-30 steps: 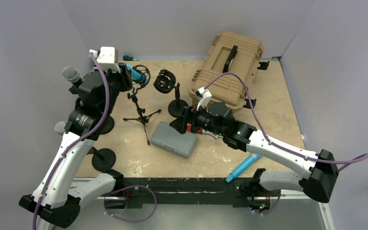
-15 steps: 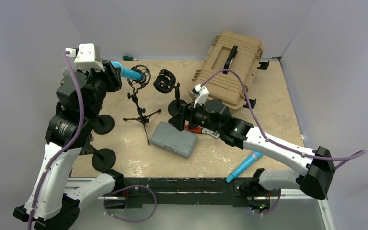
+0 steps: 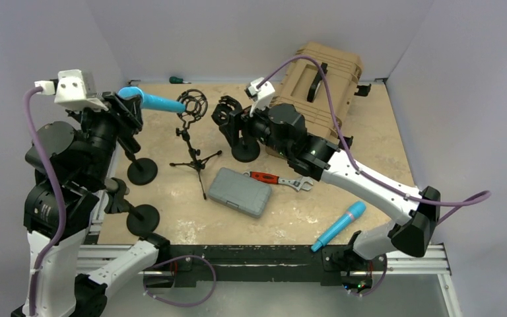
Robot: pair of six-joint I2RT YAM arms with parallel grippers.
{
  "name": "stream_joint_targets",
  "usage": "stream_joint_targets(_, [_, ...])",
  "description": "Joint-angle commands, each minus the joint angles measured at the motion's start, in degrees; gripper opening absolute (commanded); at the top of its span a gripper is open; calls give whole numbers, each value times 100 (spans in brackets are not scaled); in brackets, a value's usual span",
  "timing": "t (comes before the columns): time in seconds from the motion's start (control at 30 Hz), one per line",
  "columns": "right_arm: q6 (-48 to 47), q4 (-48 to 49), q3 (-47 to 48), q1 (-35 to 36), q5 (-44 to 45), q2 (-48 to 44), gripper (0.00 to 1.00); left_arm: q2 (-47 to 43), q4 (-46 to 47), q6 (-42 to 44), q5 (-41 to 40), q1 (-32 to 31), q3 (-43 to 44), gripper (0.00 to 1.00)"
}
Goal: Remove the microphone from the stand
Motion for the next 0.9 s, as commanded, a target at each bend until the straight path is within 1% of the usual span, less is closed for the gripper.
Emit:
stream_joint_targets(0.0, [-1069, 325, 678, 86, -89, 291, 73, 25, -242, 4, -36, -8, 442, 0])
stream_joint_targets(0.13, [-1823, 419, 1425, 276, -592, 658, 79, 63, -651, -105, 387, -11, 783, 0])
stream_joint_targets(0.2, [-1968, 392, 1833, 362, -973, 861, 82, 109, -957, -199, 615, -7, 976, 0])
stream_joint_targets(0.27, [-1924, 406, 2134, 380, -1680, 1036, 83, 127, -1190, -268, 959, -7, 1072, 0])
stream_joint_targets(0.37, [-1798, 541, 2254, 381, -2733, 1183, 86, 118, -1350, -329, 1906, -8, 978, 0])
stream_joint_targets(0.43, [-1778, 500, 2302, 381, -3234, 1300, 84, 115, -1395, -394, 2648, -7, 826, 0])
stream_joint_targets(0.53, [-1676, 534, 1890, 381, -3412, 1216, 82, 25, -1323, -514, 3299, -8, 477, 0])
stream_joint_targets(0.6, [-1493, 795, 1475, 377, -3493, 1029, 80, -33, -1232, -632, 3683, -7, 215, 0])
stream_joint_targets(0.73, [-1380, 787, 798, 436, -3894, 680, 65, -58, -1195, -831, 4140, -7, -185, 0])
stream_joint_targets(0.83, [-1091, 1307, -86, 498, -3927, 215, 58, -104, -1000, -955, 4289, -14, -559, 0])
stream_joint_targets(0.87, [-958, 1511, -343, 503, -3925, 79, 53, -110, -904, -999, 4359, -11, -687, 0])
